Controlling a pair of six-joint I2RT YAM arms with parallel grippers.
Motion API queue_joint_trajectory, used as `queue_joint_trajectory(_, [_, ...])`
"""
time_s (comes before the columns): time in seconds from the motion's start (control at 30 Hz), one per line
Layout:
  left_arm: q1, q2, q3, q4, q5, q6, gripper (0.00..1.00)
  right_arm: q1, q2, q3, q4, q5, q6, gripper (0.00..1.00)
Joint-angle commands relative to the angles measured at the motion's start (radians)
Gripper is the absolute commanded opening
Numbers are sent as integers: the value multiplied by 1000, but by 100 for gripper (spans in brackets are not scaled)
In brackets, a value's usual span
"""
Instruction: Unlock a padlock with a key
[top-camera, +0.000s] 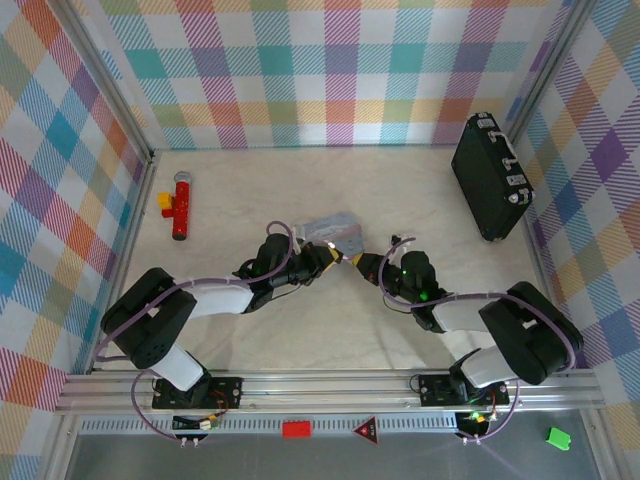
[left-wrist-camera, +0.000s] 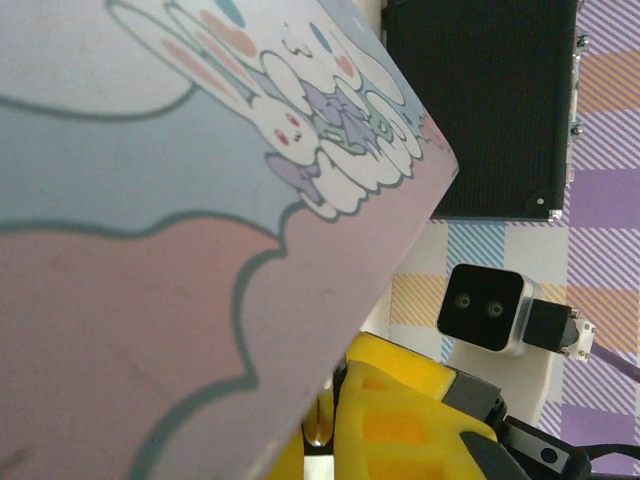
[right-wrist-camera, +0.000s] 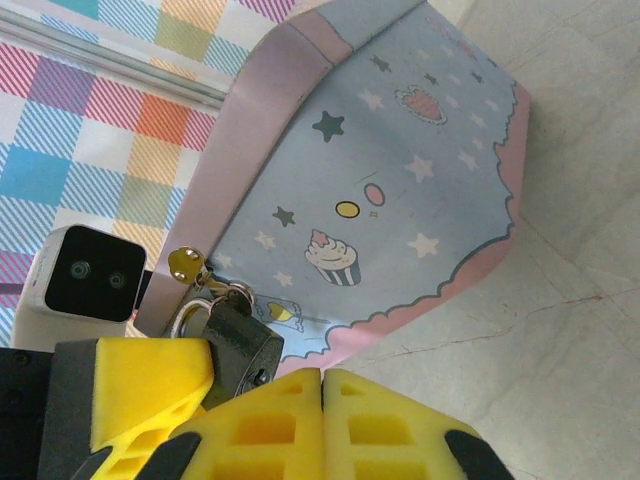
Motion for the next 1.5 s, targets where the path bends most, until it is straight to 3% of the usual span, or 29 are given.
queue_joint_trajectory(0.0, [-43, -50, 45, -9, 19, -34, 0, 23, -50, 44, -15, 33, -28, 0])
queue_joint_trajectory(0.27, [-60, -53, 68, -46, 0, -41, 0, 59, -69, 57, -60, 85, -26, 0])
queue_joint_trajectory(1.47, [-80, -7, 78, -44, 16, -34, 0, 61, -80, 94, -39, 31, 16, 0])
